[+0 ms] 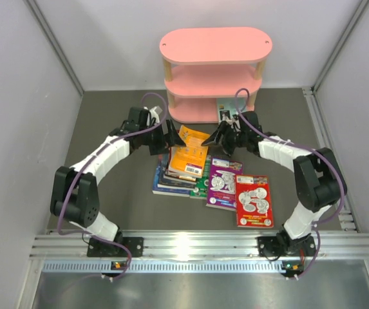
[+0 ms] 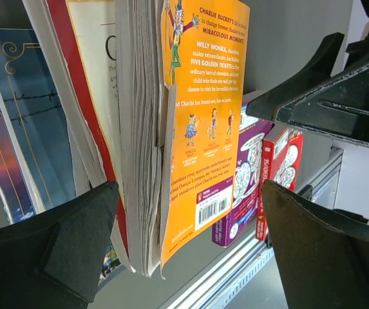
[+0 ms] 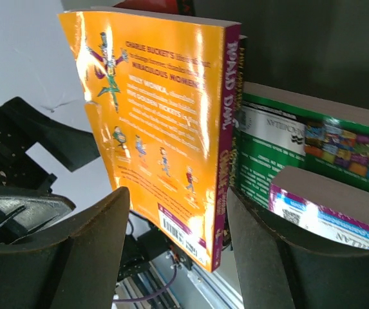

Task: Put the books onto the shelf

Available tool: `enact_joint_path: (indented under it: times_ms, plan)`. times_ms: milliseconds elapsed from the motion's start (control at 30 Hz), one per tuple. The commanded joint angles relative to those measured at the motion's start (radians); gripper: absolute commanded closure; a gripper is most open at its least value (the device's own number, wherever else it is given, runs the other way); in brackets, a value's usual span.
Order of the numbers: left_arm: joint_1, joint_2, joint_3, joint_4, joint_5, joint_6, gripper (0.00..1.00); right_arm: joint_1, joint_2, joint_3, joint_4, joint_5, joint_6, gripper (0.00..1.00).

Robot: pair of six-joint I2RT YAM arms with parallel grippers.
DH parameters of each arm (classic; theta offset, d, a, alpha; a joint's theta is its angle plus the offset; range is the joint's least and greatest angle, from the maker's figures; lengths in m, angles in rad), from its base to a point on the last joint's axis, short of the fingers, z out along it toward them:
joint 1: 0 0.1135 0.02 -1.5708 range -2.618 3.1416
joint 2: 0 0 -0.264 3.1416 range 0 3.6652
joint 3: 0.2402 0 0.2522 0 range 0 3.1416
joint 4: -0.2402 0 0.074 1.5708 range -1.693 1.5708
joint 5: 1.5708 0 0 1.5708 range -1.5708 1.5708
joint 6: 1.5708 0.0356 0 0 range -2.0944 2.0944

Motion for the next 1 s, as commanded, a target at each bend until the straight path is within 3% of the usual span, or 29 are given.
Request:
enact_joint_path:
  times_ms: [0, 233, 533, 800, 967]
  plan:
    - [-0.002, 0.026, 0.050, 0.036, 0.038, 0.037, 0.03, 0.004, -0.053, 0.019, -0.089, 0.058, -0.058, 0.38]
    - [-0.001, 0.067, 0.092, 0.005, 0.061, 0.068, 0.03, 0.033, 0.012, 0.025, -0.006, 0.061, -0.004, 0.39]
    - [-0.001, 0.090, 0.110, -0.009, 0.080, 0.078, 0.03, 0.089, 0.099, 0.072, 0.103, 0.041, 0.071, 0.48]
    - [-0.001, 0.075, 0.104, -0.030, 0.058, 0.075, 0.04, 0.069, 0.035, 0.065, 0.080, 0.072, 0.023, 0.98]
    - [-0.001, 0.031, 0.124, -0.041, 0.024, 0.065, 0.04, 0.040, -0.026, 0.103, -0.038, 0.069, -0.073, 1.00]
